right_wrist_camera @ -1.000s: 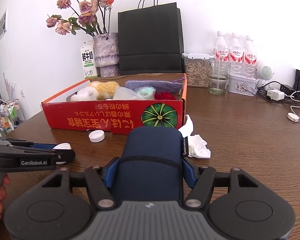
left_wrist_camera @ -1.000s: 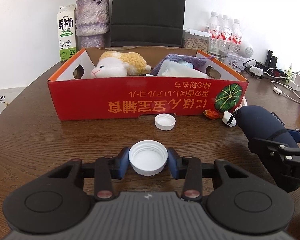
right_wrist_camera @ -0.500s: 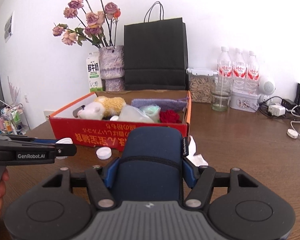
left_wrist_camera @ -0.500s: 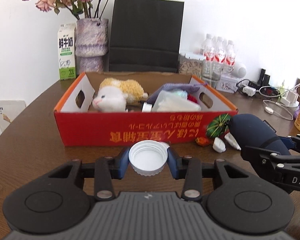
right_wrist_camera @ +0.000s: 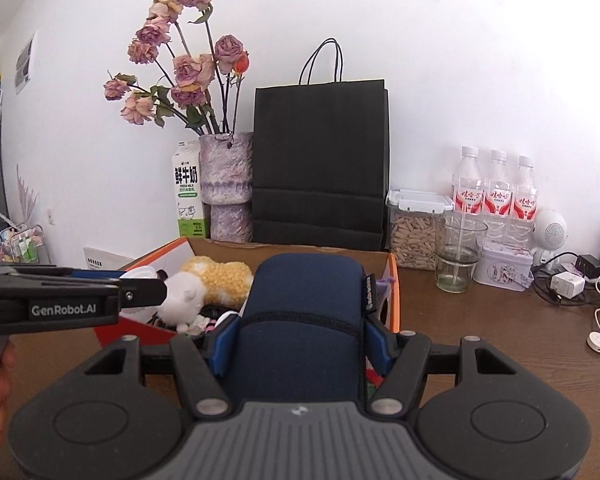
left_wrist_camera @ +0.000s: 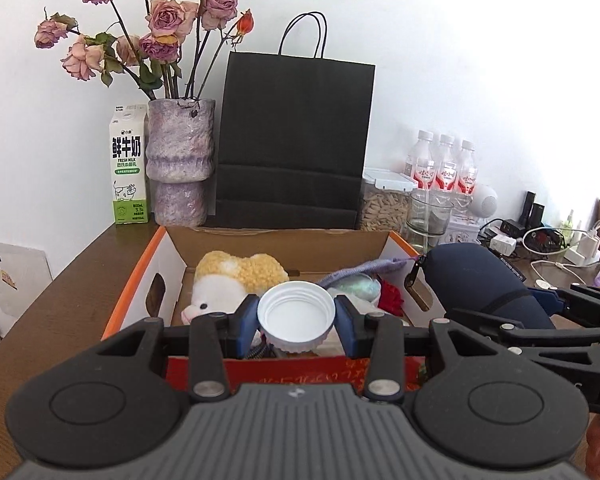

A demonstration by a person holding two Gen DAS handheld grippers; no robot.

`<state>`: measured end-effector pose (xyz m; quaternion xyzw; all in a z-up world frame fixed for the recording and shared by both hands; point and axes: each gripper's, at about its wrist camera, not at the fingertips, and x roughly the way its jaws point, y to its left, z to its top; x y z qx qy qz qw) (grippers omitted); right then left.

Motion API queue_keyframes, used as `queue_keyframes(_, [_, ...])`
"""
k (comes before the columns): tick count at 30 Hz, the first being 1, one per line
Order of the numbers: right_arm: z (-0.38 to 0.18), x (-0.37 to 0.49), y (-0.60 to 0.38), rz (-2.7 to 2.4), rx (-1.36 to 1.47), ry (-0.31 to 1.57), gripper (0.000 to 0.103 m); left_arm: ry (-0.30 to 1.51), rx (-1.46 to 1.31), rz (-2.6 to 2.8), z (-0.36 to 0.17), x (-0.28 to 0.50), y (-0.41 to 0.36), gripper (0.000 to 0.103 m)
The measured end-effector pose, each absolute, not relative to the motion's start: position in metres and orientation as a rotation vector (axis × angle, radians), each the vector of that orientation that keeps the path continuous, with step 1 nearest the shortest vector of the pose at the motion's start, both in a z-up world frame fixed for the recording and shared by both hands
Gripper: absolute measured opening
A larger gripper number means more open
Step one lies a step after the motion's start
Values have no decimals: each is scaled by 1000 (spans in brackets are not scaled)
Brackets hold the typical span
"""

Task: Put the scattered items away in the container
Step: 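Carry the case and cap into the box and open both tools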

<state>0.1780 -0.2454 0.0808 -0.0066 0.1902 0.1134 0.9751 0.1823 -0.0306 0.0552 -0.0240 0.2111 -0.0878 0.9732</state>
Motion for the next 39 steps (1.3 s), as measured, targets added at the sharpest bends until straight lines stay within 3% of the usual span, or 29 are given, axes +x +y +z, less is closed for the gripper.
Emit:
queue_keyframes(20, [40, 306, -246, 219, 12, 479, 63, 491, -21, -164, 23, 293, -34, 41])
queue_keyframes(39, [28, 310, -244, 258, -20, 486, 64, 522, 44, -171, 4, 301, -42, 43])
